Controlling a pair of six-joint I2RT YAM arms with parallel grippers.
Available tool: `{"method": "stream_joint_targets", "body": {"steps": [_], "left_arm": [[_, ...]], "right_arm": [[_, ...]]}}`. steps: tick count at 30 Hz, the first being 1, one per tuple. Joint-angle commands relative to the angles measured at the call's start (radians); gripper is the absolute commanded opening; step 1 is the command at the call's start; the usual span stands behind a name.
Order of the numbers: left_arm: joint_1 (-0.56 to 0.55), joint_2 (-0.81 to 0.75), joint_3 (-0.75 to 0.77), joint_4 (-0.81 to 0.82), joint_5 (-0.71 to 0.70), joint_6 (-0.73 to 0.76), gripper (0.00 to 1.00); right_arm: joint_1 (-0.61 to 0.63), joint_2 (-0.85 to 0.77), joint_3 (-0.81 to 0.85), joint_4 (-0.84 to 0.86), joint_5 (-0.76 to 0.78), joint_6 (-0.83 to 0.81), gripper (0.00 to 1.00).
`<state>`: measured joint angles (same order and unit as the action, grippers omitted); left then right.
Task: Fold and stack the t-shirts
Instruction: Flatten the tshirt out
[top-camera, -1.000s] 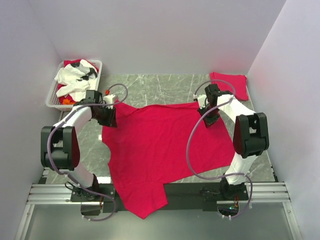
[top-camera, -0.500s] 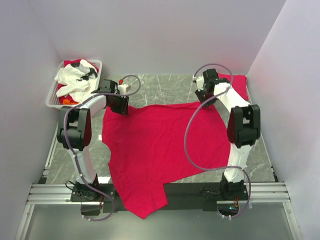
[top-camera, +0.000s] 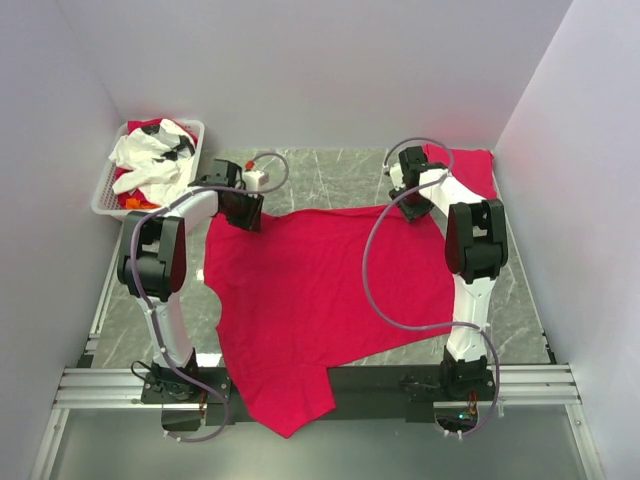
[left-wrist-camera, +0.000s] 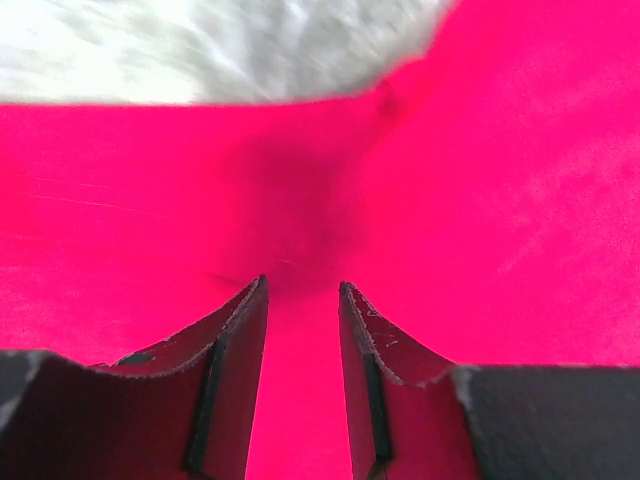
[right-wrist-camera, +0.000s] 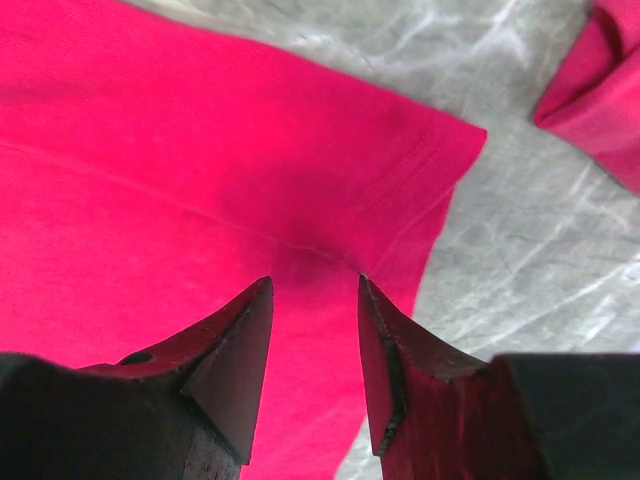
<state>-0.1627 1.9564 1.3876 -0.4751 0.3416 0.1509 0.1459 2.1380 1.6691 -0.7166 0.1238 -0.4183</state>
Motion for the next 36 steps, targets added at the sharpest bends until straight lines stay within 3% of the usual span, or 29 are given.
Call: {"method": "stream_joint_targets", "body": {"steps": [1,9,16,27,28,31,33,36], "left_arm": [[-0.054,-0.068,-0.047,0.000,-0.006,0.042,0.40],[-0.061,-0.065,-0.052,0.000,0.004,0.030,0.39],[-0.061,-0.047,-0.053,-0.003,-0.006,0.041,0.38],[-0.060,-0.033,-0.047,0.000,-0.009,0.041,0.37],[-0.060,-0.033,-0.045,-0.003,-0.010,0.042,0.37],[-0.057,-0.034,-0.044,-0.008,-0.007,0.047,0.37],[-0.057,-0.034,-0.039,-0.010,-0.006,0.049,0.37],[-0.055,-0.033,-0.039,-0.005,0.000,0.044,0.37]], "right_arm": [[-0.006,-0.044,-0.016,0.075,0.083,-0.042,0.47],[-0.006,0.011,0.009,0.078,0.105,-0.079,0.34],[-0.006,0.033,0.063,0.069,0.108,-0.106,0.00],[-0.008,0.019,0.142,0.042,0.060,-0.131,0.00],[-0.009,0.026,0.159,-0.024,0.027,-0.138,0.05],[-0.009,0.034,0.167,-0.110,-0.006,-0.187,0.38],[-0.009,0.014,0.118,-0.093,-0.001,-0.223,0.43],[-0.009,0.034,0.130,-0.093,0.008,-0.234,0.44]]}}
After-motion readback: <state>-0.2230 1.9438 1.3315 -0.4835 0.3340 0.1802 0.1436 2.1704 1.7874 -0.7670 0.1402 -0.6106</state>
